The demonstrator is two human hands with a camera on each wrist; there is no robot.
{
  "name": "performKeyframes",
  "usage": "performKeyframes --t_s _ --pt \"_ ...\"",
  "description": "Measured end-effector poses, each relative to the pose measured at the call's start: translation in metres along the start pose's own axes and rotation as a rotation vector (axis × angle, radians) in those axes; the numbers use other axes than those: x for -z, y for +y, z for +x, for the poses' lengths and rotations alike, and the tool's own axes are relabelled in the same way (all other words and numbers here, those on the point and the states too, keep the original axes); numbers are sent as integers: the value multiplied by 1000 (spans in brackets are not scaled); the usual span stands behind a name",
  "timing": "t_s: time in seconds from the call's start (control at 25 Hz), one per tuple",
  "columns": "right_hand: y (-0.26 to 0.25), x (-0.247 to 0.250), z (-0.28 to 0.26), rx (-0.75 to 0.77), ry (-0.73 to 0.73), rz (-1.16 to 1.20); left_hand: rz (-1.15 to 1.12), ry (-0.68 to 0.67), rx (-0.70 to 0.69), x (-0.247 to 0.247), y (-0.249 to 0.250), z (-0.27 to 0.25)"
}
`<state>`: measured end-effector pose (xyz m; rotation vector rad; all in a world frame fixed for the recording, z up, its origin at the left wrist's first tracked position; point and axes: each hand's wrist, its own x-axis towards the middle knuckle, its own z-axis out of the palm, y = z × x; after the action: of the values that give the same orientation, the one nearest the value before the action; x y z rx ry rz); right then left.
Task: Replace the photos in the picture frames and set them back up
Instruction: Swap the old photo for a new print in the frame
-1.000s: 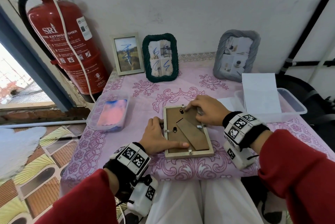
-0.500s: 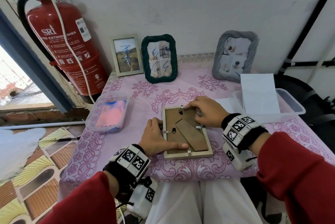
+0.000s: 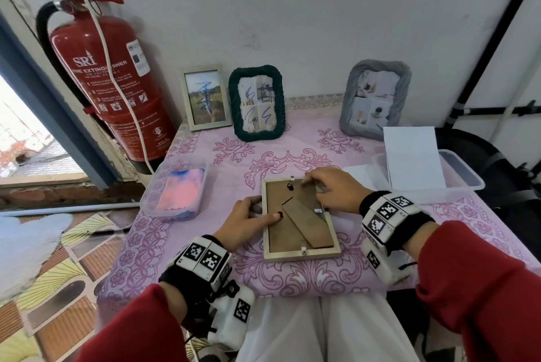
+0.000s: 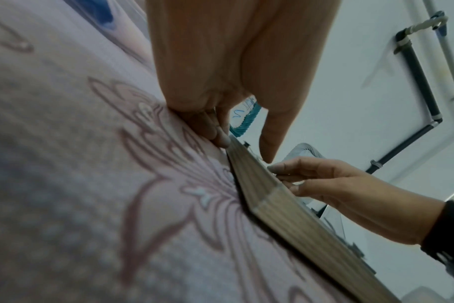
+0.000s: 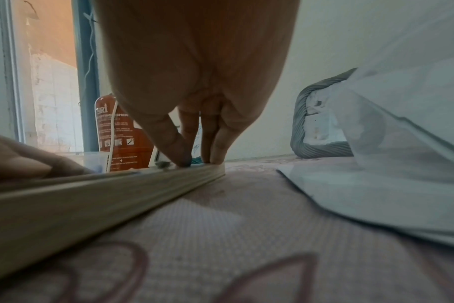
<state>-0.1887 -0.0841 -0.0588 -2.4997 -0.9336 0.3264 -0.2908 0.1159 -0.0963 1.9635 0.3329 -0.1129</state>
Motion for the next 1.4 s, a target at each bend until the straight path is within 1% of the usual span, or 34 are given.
performKeyframes --t_s 0.08,0.12,0.16,0.24,0.32,0.44,0.6,0.72,0.8,0.88,1.04,1.16,1.24,1.32,1.4 --pt "-1 3 -8 -15 -50 83 -51 -12 -8 2 0 -1" --pt "-1 4 -13 -17 -79 107 -86 9 12 3 -1 -3" --pt "-1 5 -17 -10 -78 109 -123 47 35 4 -2 -4" --pt "-1 1 -26 -8 13 75 -172 107 65 4 -5 -6" --pt "-5 -5 -34 -50 88 96 -186 111 66 0 -3 -11" --pt "-10 -13 -40 -83 101 183 -215 98 10 -7 6 -21" --pt "-12 -8 -49 -104 196 345 -440 20 -71 -7 21 -34" --pt "-18 2 -53 -99 279 344 -542 22 -154 -4 33 -37" --pt "-28 13 -53 -67 377 317 -565 27 -212 -3 43 -37" --pt "-41 27 -54 -4 453 341 -579 40 -268 -4 52 -37" --pt "-69 47 -54 94 514 473 -577 68 -405 -9 71 -40" --pt "-84 56 -54 131 600 702 -477 118 -564 -16 88 -47" --pt "-91 60 -56 152 686 835 -381 153 -654 -21 97 -51" --pt "-94 65 -59 172 752 910 -276 186 -719 -24 103 -54" --pt "-95 71 -63 197 767 942 -244 176 -750 -25 106 -56"
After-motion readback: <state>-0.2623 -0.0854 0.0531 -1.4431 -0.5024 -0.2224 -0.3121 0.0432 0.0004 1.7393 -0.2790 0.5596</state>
